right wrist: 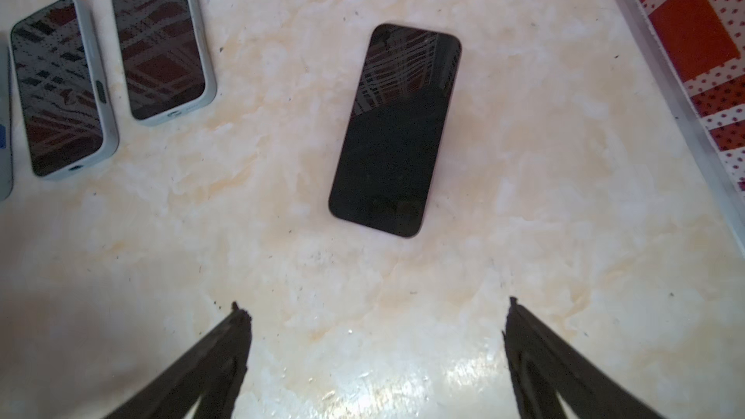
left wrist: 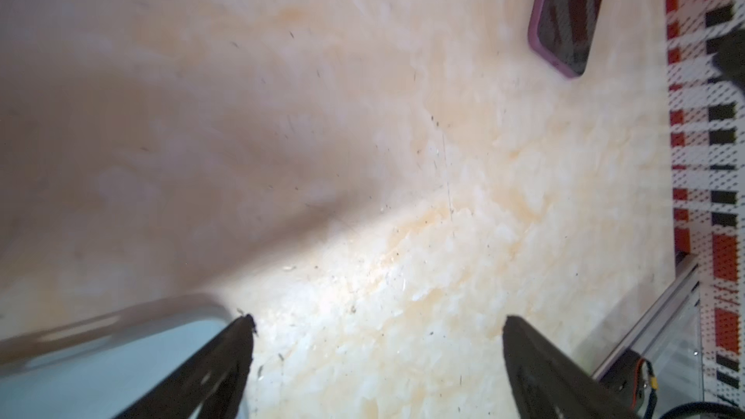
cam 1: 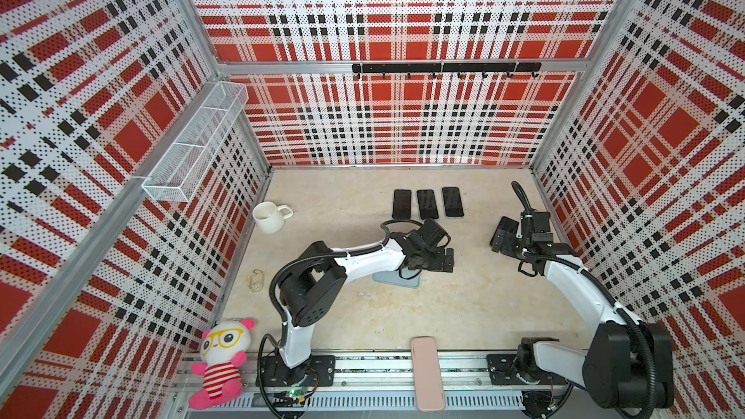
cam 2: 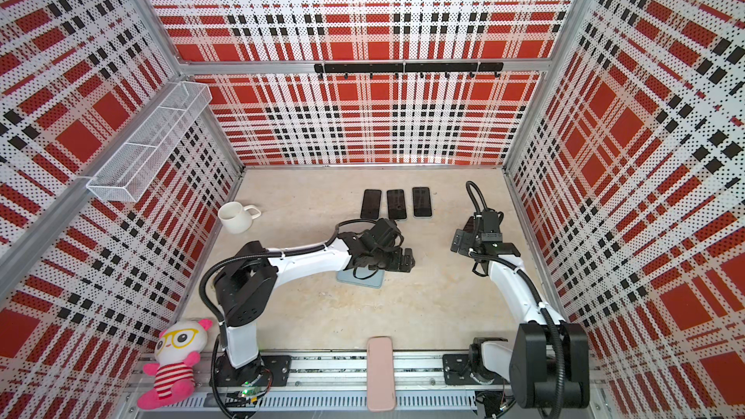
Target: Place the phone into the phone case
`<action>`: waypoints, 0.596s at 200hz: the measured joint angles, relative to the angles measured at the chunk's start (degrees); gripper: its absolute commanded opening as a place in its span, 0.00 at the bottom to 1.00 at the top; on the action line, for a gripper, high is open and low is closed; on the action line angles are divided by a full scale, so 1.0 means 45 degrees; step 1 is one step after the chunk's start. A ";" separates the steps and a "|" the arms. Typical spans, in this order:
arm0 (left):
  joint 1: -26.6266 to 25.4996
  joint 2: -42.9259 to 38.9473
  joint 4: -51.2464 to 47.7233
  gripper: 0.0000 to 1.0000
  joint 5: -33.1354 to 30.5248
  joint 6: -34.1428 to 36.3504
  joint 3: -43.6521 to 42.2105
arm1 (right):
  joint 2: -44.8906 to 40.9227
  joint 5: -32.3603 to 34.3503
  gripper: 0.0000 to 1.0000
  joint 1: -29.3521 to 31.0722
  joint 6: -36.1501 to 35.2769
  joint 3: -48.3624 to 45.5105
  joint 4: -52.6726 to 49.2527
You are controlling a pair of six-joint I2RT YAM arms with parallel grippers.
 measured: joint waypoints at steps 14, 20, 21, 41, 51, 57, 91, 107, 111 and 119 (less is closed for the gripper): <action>0.0481 -0.0835 0.0350 0.98 -0.0175 0.0321 -0.0588 | 0.0568 0.0005 1.00 -0.0141 -0.0010 0.0520 -0.0063; 0.0670 -0.1171 0.0515 0.98 -0.0262 0.0403 -0.0860 | 0.0860 -0.0029 1.00 -0.0189 -0.0024 0.0748 -0.0087; 0.0714 -0.1248 0.0549 0.98 -0.0282 0.0423 -0.0923 | 0.0918 -0.0029 1.00 -0.0194 -0.0029 0.0801 -0.0097; 0.1316 -0.2443 0.1156 0.98 -0.0840 0.0593 -0.2064 | 0.1982 -0.0204 0.99 -0.0403 -0.0087 0.1554 -0.0151; 0.1593 -0.3089 0.1457 0.97 -0.1122 0.0588 -0.2798 | 0.2618 -0.0306 0.98 -0.0554 -0.0141 0.1982 -0.0248; 0.1734 -0.3507 0.1710 0.96 -0.1277 0.0583 -0.3322 | 0.3060 -0.0389 0.98 -0.0675 -0.0155 0.2302 -0.0335; 0.2599 -0.5328 0.2686 0.96 -0.1549 0.0384 -0.5892 | 0.5144 -0.0588 1.00 -0.1214 -0.0204 0.3818 -0.0690; 0.3070 -0.5693 0.2871 0.96 -0.1520 0.0355 -0.6513 | 0.5717 -0.0675 1.00 -0.1287 -0.0165 0.4216 -0.0782; 0.3172 -0.5731 0.2905 0.96 -0.1515 0.0364 -0.6601 | 0.5882 -0.0748 1.00 -0.1287 -0.0141 0.4323 -0.0816; 0.3347 -0.5770 0.2997 0.95 -0.1501 0.0374 -0.6703 | 0.6139 -0.0874 1.00 -0.1302 -0.0112 0.4503 -0.0874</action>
